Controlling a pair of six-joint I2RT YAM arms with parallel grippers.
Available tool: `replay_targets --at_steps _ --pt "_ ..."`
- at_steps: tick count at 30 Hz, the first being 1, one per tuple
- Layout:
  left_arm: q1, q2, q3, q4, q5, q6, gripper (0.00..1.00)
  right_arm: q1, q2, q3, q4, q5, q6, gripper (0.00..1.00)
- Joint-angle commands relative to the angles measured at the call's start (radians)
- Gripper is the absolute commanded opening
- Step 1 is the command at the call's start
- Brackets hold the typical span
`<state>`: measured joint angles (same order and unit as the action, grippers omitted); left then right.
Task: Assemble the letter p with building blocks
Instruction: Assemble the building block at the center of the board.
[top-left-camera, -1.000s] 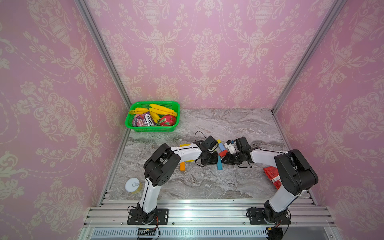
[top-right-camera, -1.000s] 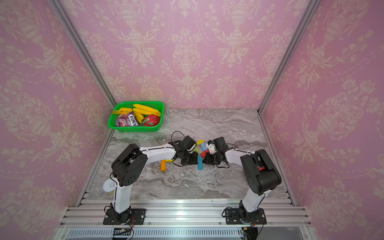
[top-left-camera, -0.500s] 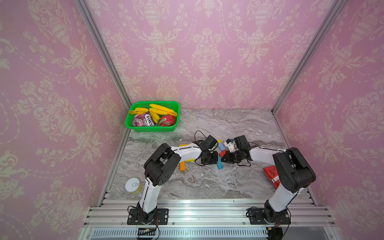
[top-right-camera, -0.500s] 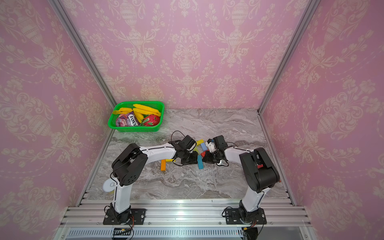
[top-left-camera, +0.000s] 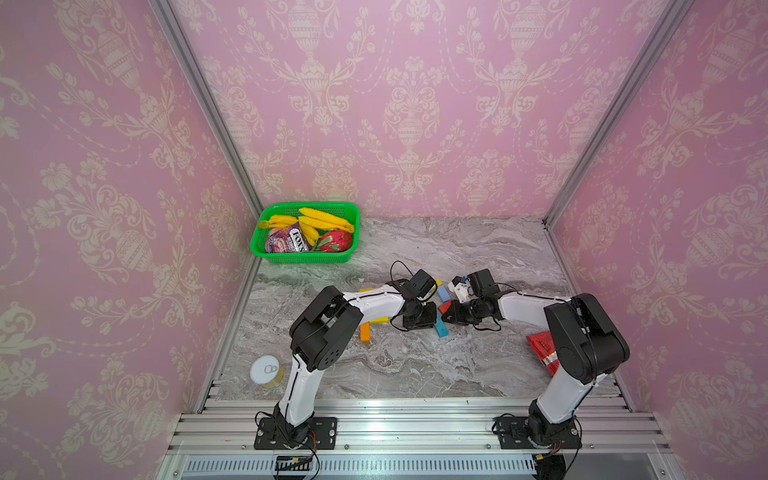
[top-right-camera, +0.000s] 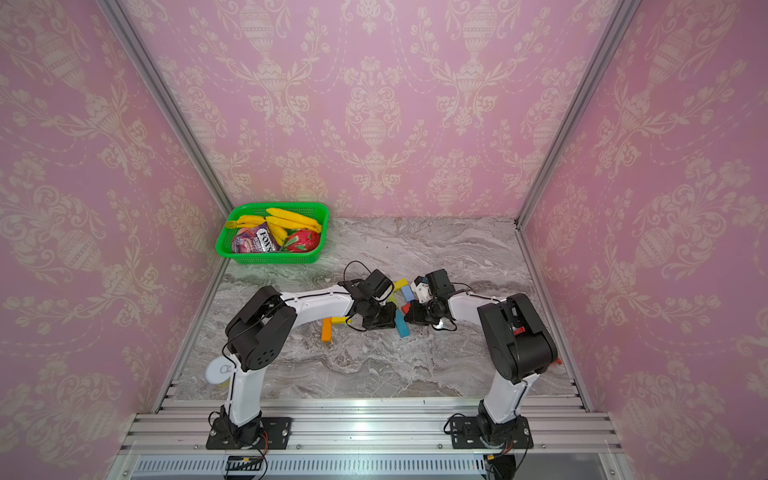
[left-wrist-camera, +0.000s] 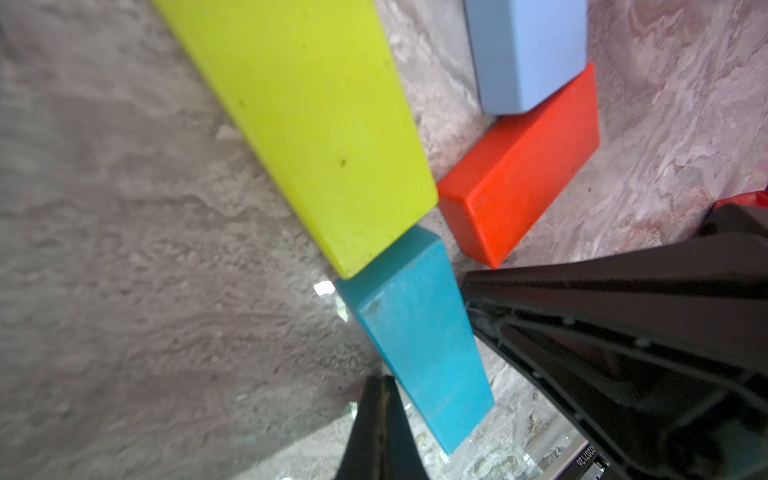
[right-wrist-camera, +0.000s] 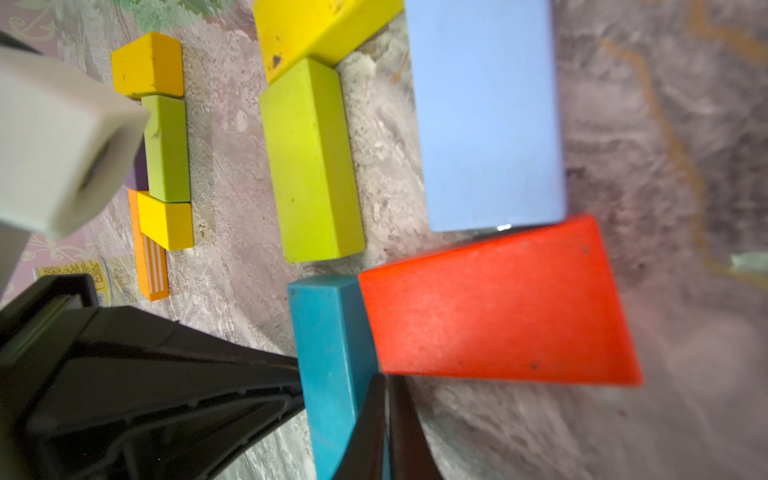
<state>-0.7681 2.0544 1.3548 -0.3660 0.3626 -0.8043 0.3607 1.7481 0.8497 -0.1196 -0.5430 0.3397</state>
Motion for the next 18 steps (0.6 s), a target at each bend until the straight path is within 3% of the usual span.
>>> replay_targets --at_steps 1,18 --pt "-0.002 0.038 0.025 0.001 0.025 0.020 0.00 0.005 0.028 0.011 -0.048 0.003 -0.024 0.09" --pt "0.005 0.046 0.053 -0.026 -0.007 0.014 0.00 0.004 0.041 0.023 -0.051 -0.007 -0.028 0.09"
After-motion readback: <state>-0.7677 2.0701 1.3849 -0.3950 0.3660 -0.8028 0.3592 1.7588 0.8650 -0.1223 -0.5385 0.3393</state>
